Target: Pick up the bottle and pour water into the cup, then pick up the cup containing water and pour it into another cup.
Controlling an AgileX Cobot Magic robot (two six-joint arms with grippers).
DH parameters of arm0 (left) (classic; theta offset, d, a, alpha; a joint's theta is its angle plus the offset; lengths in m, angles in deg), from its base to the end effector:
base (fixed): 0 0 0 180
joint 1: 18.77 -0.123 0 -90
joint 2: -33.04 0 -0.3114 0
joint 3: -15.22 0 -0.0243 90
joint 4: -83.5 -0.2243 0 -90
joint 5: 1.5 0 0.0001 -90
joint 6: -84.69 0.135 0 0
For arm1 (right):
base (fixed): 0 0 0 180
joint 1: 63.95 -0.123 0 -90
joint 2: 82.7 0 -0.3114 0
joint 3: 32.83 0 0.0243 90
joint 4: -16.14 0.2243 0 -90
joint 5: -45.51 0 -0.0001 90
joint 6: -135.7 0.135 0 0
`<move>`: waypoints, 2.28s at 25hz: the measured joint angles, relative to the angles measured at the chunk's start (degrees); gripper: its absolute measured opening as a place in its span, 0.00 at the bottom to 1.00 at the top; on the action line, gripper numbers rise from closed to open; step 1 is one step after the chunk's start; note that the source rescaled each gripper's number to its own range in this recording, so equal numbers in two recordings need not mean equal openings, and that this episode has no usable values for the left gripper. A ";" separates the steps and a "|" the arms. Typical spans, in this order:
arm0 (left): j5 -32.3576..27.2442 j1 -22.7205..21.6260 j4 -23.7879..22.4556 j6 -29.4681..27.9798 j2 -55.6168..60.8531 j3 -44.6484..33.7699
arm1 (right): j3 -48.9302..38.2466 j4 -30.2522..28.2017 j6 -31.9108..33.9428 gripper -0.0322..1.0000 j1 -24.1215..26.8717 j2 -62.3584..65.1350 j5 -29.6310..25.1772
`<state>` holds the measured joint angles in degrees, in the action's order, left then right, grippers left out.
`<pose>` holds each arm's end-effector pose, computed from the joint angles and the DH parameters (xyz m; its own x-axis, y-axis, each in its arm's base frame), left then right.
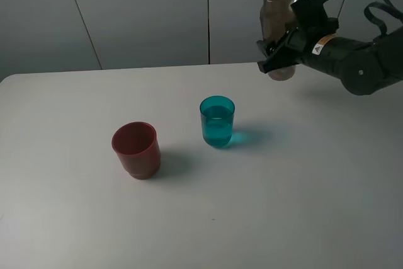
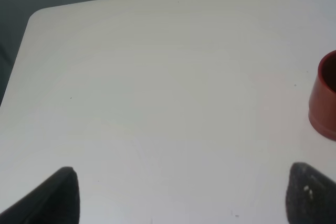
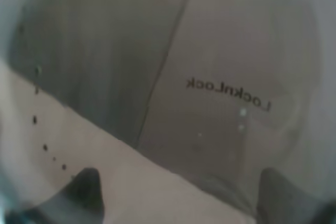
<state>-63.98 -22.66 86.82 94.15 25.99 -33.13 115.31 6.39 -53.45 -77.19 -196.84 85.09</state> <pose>-0.0185 -0.0082 0.2455 -0.4646 0.1064 -0.8791 0.0420 0.9943 0.0982 0.3874 0.1061 0.1959 -0.1757 -0.3347 -0.9258 -0.3954 0.8852 -0.2450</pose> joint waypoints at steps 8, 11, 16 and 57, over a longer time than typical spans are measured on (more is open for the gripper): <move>0.00 0.00 0.00 0.00 0.00 0.00 | 0.00 -2.72 8.54 0.03 7.20 -0.56 1.19; 0.00 0.00 0.00 0.00 0.00 0.00 | 0.35 -3.10 11.48 0.03 9.32 -2.60 3.08; 0.00 0.00 0.00 0.00 0.00 0.00 | 2.86 -3.21 12.79 0.03 10.97 -4.86 3.51; 0.00 0.00 0.00 0.00 0.00 0.00 | 8.11 -6.10 18.69 0.03 12.63 -14.65 -0.05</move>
<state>-63.98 -22.66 86.82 94.15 25.99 -33.13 123.42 0.29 -34.76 -64.56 -211.49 85.04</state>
